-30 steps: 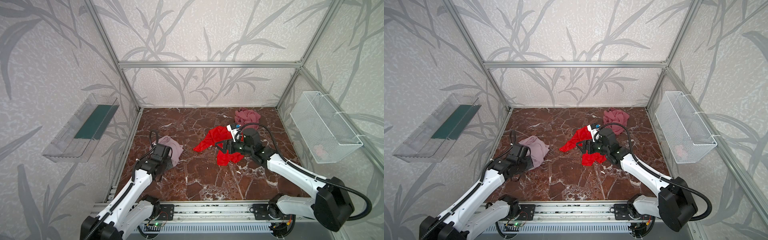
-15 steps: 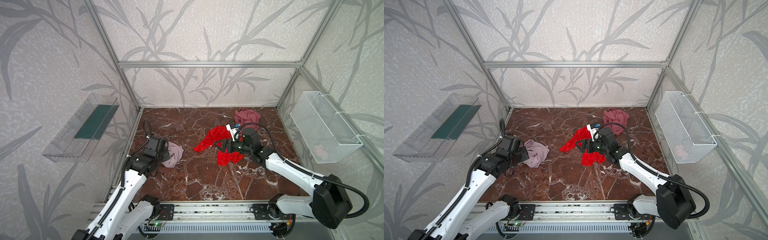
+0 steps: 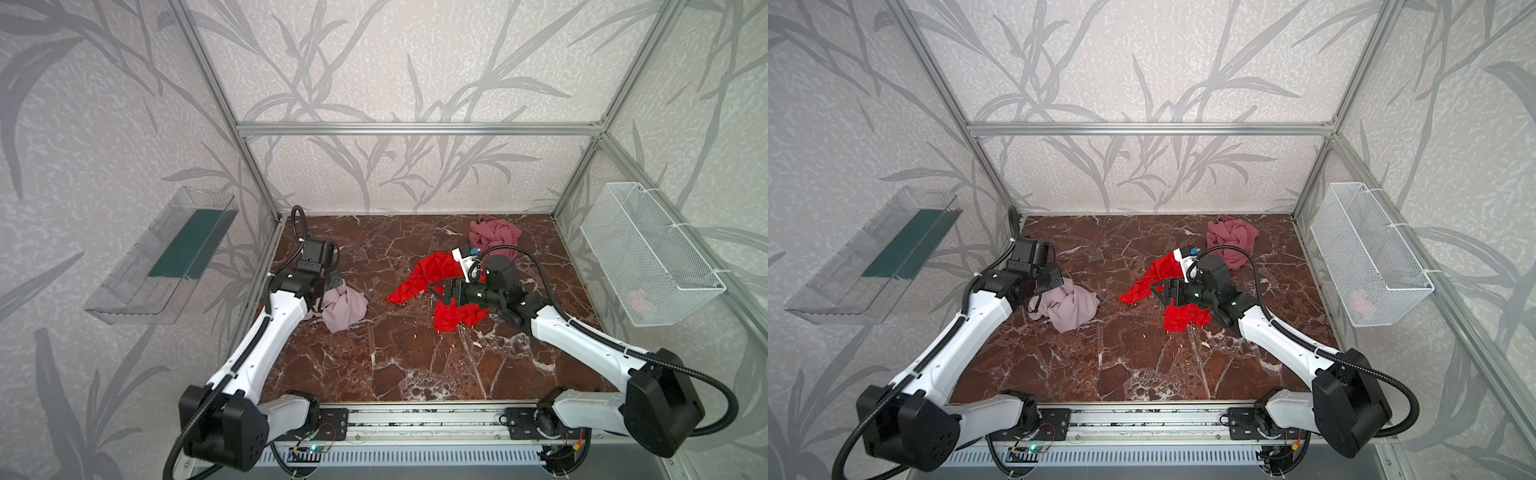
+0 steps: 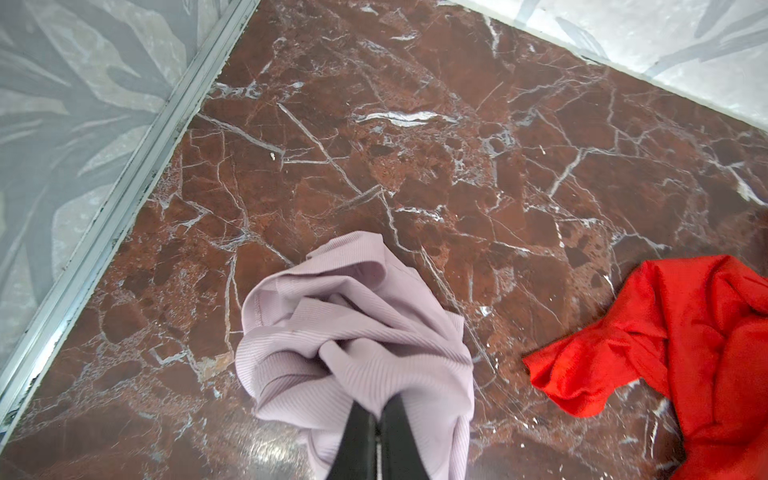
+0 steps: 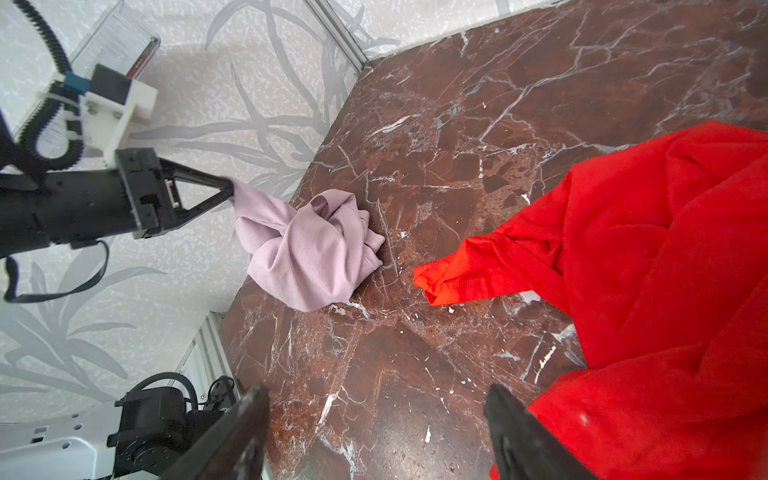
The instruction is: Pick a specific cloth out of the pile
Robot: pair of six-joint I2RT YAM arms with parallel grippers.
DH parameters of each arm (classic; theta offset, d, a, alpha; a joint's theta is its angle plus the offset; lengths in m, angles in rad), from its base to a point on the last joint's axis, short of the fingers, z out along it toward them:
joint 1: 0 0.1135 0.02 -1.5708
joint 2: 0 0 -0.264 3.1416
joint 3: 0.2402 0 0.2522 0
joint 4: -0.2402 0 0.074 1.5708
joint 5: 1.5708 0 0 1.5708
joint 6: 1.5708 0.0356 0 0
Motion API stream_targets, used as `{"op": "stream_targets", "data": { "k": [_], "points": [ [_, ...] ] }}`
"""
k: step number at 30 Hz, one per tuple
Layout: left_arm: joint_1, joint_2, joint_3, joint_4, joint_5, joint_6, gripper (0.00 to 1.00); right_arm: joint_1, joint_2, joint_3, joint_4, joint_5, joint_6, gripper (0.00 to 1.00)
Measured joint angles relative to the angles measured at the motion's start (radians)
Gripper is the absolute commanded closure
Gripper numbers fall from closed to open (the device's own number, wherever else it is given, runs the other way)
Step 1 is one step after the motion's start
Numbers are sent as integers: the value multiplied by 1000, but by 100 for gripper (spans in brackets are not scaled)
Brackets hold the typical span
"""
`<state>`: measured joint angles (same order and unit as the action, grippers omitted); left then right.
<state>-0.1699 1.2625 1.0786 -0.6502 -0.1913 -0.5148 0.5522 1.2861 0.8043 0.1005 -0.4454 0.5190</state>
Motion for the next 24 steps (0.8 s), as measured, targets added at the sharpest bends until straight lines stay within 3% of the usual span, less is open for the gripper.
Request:
{"op": "stream_targets", "data": {
  "k": [14,24],
  "points": [
    [47,434,139,143,61,33,100,-2,22,0,-28,29,-23,19],
    [47,518,143,153,93,32,100,-2,21,1,-69,46,-36,19]
  ]
}}
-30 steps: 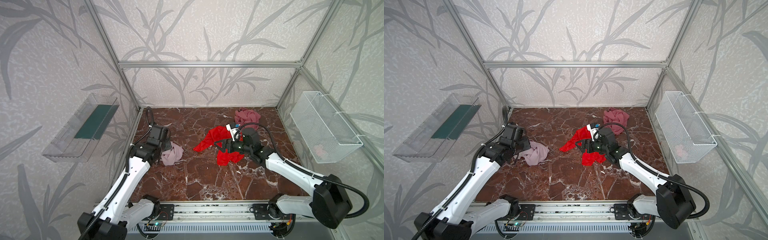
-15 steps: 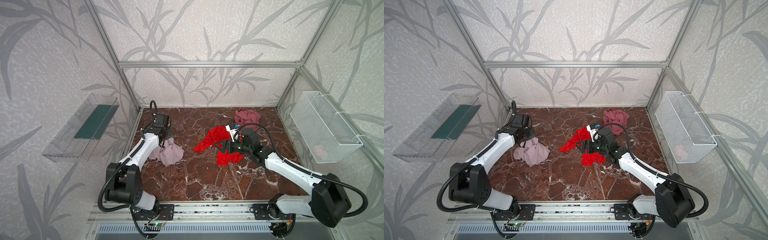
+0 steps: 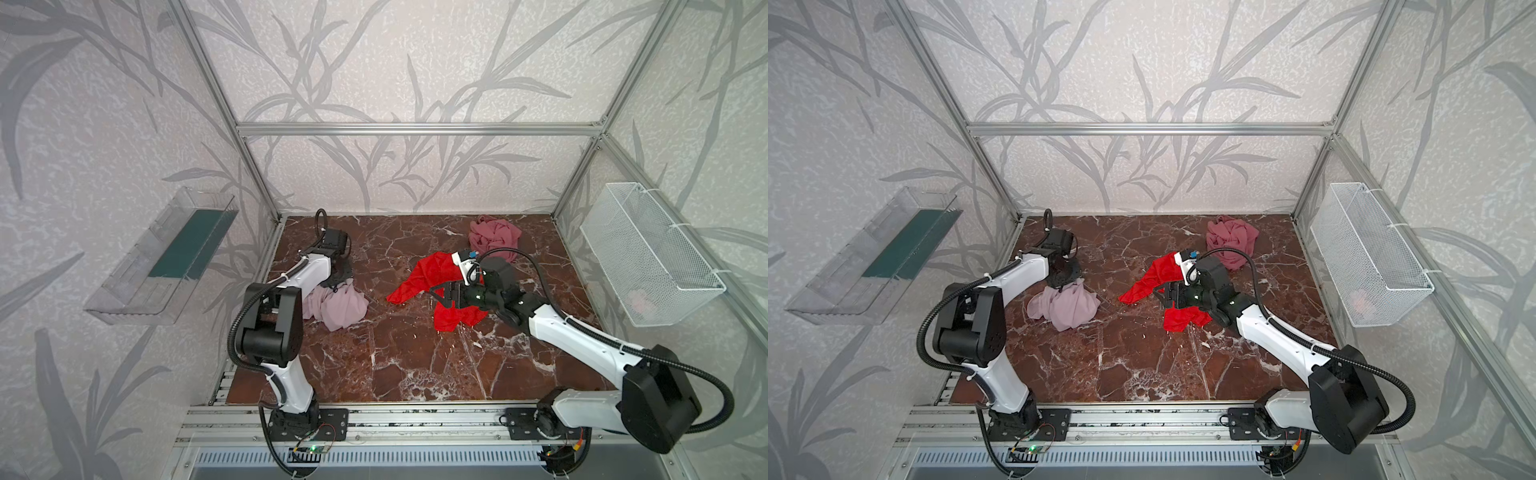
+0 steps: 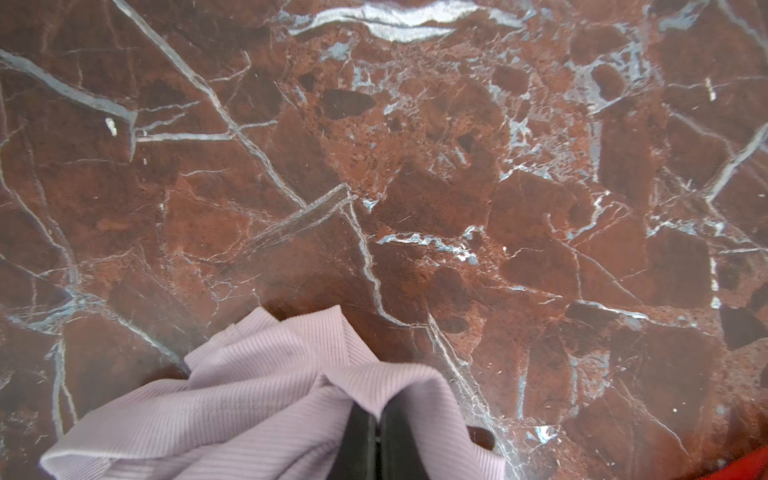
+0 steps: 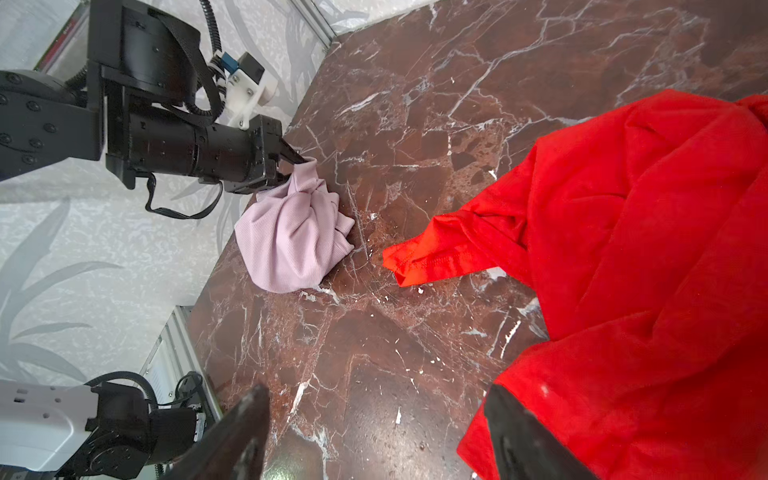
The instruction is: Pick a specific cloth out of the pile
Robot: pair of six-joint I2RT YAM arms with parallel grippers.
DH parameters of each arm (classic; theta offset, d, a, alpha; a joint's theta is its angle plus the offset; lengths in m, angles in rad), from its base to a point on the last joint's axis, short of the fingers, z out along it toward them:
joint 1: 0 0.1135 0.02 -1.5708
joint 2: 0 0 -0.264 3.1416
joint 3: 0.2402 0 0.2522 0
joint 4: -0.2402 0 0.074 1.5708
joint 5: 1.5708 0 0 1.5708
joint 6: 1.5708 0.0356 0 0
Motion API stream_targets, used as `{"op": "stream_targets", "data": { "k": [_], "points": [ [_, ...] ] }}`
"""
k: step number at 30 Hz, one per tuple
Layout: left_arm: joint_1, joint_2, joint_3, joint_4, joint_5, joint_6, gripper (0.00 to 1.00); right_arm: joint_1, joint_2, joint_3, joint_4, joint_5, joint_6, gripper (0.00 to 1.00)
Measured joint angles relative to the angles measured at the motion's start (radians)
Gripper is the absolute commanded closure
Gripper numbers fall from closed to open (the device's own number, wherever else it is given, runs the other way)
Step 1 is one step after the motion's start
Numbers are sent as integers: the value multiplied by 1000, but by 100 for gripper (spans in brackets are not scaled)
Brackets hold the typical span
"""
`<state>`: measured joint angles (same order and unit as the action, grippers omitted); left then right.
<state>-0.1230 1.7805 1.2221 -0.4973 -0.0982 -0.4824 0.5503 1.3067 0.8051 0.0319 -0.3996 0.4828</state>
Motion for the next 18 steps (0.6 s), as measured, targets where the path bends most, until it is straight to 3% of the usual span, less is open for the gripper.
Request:
{"op": "stream_targets", "data": {
  "k": [3,6,8,18],
  "points": [
    [0,-7,0,0,5,0,98,0,-11,0,-12,6,-1,19],
    [0,-30,0,-7,11,2,67,0,-35,0,-17,11,-1,19],
    [0,-61,0,-12,12,6,60,0,-52,0,-21,17,-2,19],
    [-4,-353,-26,-19,31,8,58,0,-70,32,-61,26,-23,19]
  ]
}}
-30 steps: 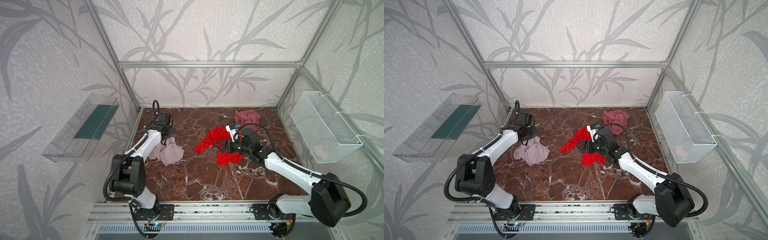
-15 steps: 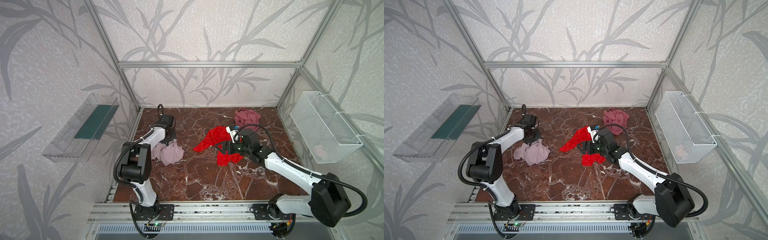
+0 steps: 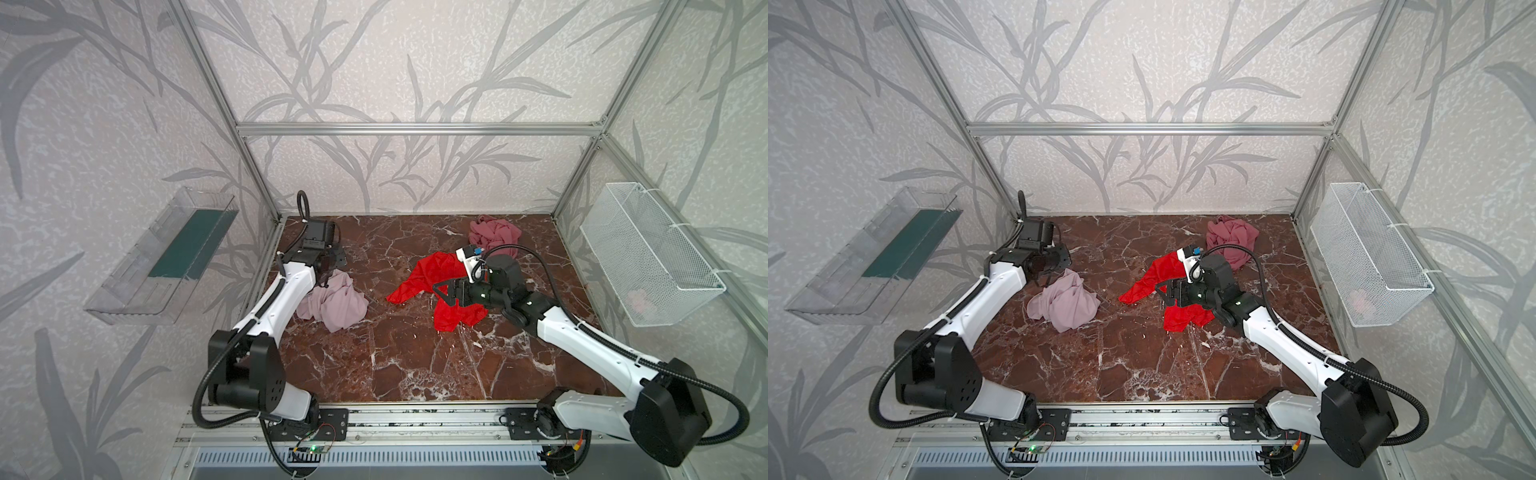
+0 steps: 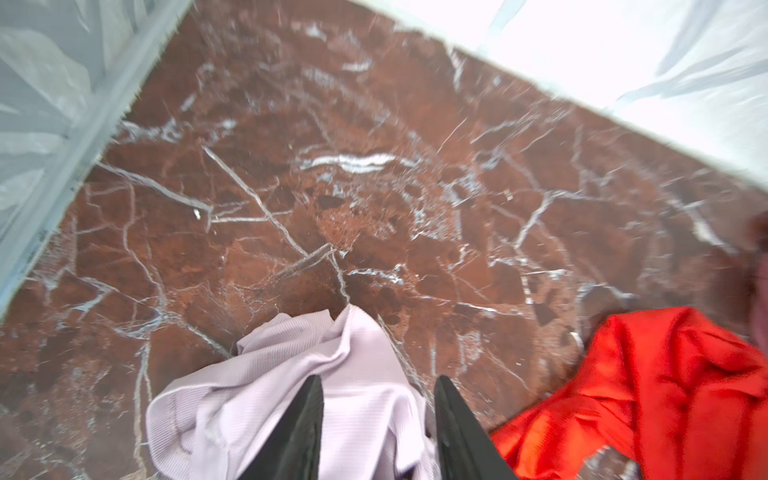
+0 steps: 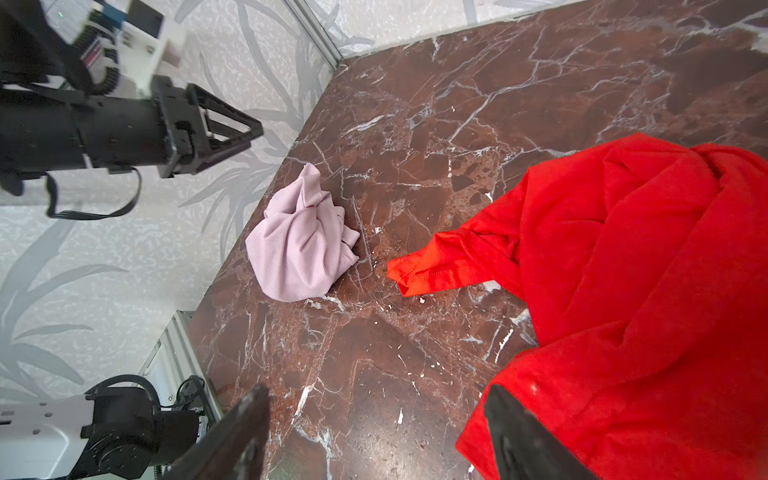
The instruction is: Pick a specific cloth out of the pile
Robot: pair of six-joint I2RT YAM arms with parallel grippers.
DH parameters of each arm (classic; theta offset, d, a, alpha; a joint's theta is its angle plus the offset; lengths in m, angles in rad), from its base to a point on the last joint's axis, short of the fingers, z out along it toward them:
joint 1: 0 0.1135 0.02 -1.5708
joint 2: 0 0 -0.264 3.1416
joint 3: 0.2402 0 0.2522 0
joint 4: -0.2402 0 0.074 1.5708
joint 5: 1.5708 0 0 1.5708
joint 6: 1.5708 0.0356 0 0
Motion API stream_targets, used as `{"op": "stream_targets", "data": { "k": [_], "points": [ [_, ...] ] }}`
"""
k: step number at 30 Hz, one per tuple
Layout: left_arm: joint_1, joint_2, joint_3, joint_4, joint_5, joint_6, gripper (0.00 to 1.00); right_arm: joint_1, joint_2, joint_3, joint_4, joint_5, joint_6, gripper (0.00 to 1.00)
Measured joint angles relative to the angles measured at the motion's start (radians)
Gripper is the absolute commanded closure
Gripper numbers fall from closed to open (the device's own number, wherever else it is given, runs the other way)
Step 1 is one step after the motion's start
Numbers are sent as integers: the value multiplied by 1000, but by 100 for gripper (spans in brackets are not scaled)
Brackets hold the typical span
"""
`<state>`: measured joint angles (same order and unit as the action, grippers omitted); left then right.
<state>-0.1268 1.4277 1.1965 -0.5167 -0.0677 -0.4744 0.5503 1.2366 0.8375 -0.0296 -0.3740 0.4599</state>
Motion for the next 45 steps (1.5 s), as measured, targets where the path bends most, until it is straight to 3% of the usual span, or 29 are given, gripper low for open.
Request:
{"op": "stream_targets", "data": {
  "k": [3,10,19,27,33,45],
  "points": [
    [-24,-101,-54,-6,10,-8,58,0,-6,0,-2,5,-2,19],
    [-188,-243,-255,-7,25,-76,62,-1,-20,-13,-5,15,-5,19],
    [-189,-262,-488,55,25,-160,62,-1,-26,-24,3,15,-1,19],
    [-128,-93,-475,132,24,-181,64,-1,-1,-25,11,6,8,19],
    [-16,24,-394,155,34,-169,64,-1,43,-12,25,-6,23,19],
    [139,395,-6,178,93,-103,66,-1,192,150,-5,-2,10,20]
  ]
}}
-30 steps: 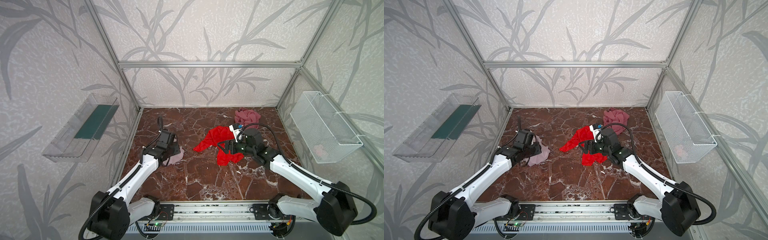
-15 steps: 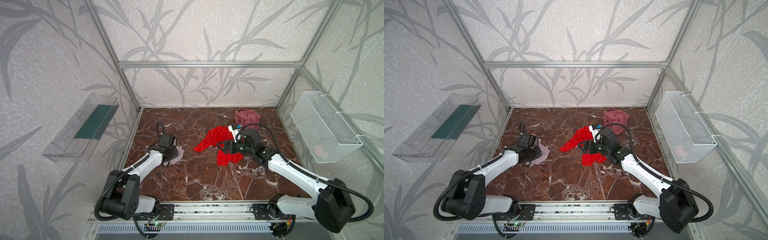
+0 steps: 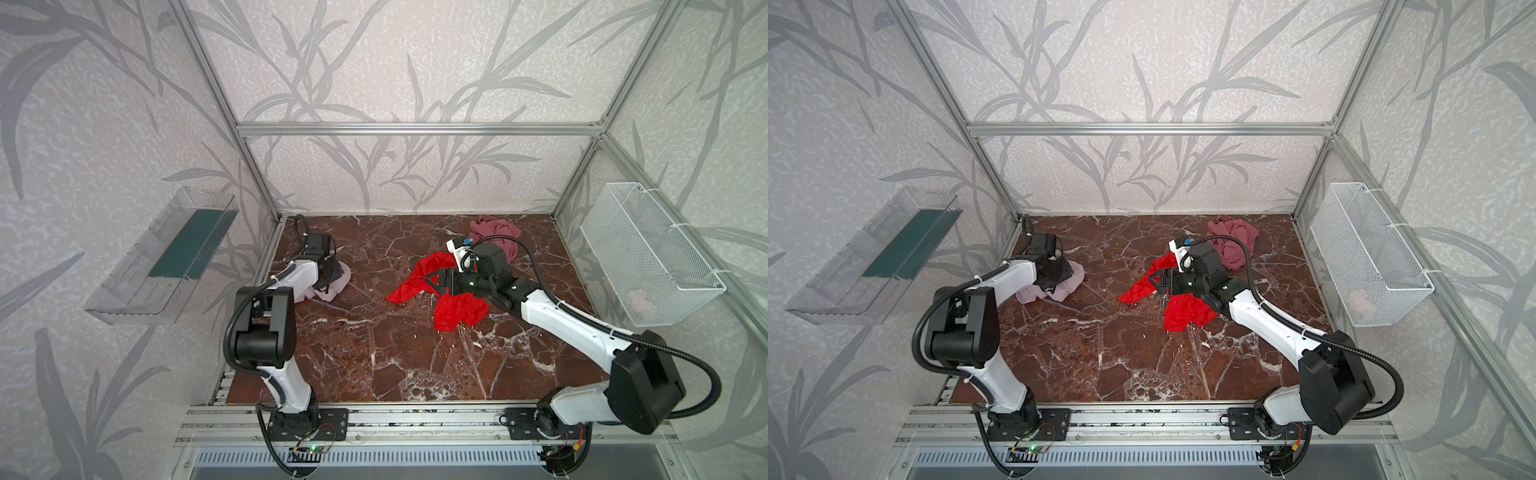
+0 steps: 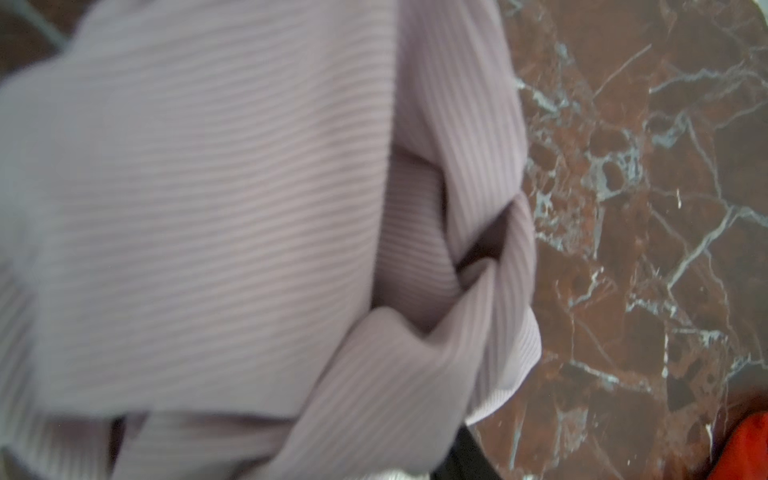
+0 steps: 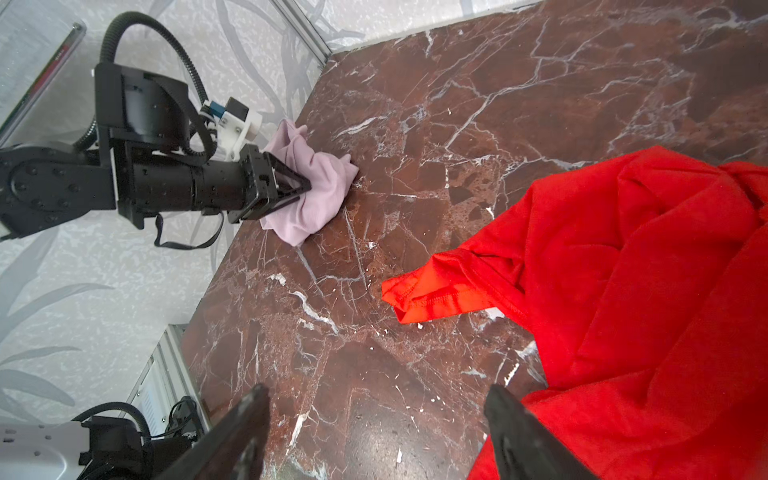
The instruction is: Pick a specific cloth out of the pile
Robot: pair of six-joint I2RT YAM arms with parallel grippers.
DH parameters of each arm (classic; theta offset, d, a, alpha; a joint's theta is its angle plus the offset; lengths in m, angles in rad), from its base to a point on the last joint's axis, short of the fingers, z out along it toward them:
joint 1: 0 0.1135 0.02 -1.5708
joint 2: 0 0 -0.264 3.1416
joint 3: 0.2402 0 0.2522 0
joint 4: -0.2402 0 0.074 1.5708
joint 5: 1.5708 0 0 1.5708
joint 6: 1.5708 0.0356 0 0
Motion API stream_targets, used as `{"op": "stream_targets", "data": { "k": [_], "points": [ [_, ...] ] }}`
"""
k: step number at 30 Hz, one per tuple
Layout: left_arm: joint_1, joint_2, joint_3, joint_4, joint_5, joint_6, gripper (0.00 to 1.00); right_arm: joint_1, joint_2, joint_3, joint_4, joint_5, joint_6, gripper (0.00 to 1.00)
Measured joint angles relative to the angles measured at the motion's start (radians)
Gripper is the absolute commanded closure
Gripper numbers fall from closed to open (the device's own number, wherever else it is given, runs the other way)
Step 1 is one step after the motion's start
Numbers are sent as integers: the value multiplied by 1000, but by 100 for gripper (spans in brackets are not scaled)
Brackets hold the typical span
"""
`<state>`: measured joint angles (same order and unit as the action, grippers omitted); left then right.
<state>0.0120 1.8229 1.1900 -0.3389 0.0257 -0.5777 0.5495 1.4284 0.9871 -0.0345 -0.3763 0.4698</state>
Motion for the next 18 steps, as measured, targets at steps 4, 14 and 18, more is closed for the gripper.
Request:
{"op": "stream_targets", "data": {
  "k": [4,14,18],
  "points": [
    [29,84,74,11,27,15,66,0,13,23,-11,-3,-1,20],
    [16,-6,68,17,84,55,65,-3,-16,41,-83,32,-44,20],
    [-57,-181,-12,43,70,82,62,-22,-115,7,-98,77,-75,20]
  ]
}}
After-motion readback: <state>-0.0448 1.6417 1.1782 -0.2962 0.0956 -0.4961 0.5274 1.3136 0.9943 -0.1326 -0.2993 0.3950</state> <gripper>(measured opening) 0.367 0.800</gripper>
